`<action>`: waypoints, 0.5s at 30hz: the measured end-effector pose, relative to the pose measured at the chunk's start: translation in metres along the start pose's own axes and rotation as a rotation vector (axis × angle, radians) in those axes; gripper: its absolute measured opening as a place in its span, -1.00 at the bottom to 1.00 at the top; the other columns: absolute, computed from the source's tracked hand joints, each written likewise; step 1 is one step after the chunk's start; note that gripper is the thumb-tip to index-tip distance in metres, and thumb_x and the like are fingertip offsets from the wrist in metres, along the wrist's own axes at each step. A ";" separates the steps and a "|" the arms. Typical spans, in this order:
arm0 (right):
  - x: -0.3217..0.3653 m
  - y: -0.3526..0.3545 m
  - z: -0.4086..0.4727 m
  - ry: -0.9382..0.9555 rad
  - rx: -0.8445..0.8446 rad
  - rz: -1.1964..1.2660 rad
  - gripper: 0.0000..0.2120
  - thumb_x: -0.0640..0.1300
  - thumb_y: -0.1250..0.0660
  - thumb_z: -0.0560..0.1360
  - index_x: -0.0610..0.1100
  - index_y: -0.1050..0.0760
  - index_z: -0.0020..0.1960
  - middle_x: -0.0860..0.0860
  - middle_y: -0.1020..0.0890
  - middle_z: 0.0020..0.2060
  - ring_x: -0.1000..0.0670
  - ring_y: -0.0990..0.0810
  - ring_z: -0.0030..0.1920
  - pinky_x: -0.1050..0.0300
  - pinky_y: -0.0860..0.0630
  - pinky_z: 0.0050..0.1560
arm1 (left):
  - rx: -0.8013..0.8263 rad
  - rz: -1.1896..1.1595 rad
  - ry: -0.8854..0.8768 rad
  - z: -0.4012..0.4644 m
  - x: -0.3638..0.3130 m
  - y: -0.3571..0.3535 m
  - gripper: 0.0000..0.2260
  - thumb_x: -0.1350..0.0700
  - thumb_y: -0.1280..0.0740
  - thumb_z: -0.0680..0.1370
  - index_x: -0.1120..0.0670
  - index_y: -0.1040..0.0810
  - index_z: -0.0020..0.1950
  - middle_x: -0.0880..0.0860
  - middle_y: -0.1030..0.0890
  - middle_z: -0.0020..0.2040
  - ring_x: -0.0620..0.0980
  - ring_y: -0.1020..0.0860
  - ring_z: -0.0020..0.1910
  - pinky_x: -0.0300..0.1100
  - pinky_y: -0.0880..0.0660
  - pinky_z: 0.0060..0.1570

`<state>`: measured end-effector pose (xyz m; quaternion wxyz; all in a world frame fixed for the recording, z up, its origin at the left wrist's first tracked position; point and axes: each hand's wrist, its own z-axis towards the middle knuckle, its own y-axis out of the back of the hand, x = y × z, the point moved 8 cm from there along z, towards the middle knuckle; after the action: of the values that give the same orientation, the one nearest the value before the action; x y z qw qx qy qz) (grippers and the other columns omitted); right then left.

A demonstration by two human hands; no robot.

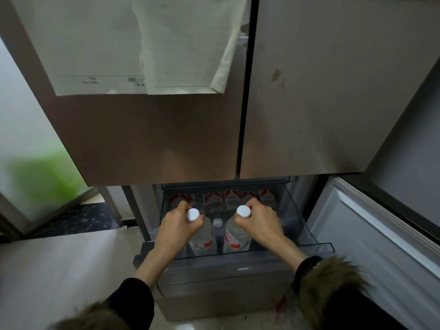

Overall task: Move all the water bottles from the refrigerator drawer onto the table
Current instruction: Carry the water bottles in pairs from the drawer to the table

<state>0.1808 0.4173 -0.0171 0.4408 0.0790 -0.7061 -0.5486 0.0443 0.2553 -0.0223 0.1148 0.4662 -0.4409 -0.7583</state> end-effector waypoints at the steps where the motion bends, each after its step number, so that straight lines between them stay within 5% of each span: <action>1: -0.002 -0.005 0.000 0.013 0.009 0.025 -0.67 0.06 -0.32 0.44 -0.10 -0.44 0.11 -0.05 -0.63 0.00 -0.09 -0.59 0.00 0.04 -0.54 -0.06 | -0.007 -0.035 -0.011 -0.002 0.001 -0.002 -0.73 -0.06 -0.37 0.45 0.11 -0.46 -0.02 0.08 -0.60 -0.14 0.03 -0.56 -0.17 -0.09 -0.51 -0.23; 7: -0.005 -0.019 0.001 0.104 0.070 0.194 -0.70 0.03 -0.37 0.44 -0.04 -0.42 0.12 0.04 -0.52 0.00 0.06 -0.51 -0.03 0.15 -0.47 -0.04 | 0.108 -0.155 0.001 -0.009 0.007 -0.034 -0.64 -0.09 -0.29 0.51 0.04 -0.46 0.24 0.02 -0.39 0.04 -0.01 -0.46 0.04 -0.15 -0.44 0.07; 12: -0.019 -0.035 0.000 0.086 0.193 0.160 -0.47 0.08 -0.40 0.41 0.00 -0.33 0.32 0.03 -0.37 0.15 0.01 -0.43 0.19 0.06 -0.42 0.22 | 0.257 -0.266 0.004 -0.012 0.005 -0.054 -0.57 -0.16 -0.23 0.50 -0.04 -0.34 0.32 0.03 -0.44 0.23 -0.02 -0.43 0.22 0.02 -0.43 0.23; 15: -0.028 -0.042 0.000 0.026 0.204 0.140 -0.35 0.15 -0.42 0.37 -0.07 -0.33 0.36 -0.01 -0.39 0.26 -0.01 -0.40 0.26 0.04 -0.40 0.27 | 0.333 -0.247 0.053 -0.015 0.009 -0.063 -0.45 -0.13 -0.37 0.43 -0.03 -0.27 0.35 0.00 -0.36 0.26 -0.03 -0.36 0.28 -0.02 -0.36 0.30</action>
<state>0.1824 0.4175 -0.0679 0.4769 0.0810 -0.7562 -0.4406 0.0663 0.2786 -0.0789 -0.0462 0.5490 -0.4964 -0.6709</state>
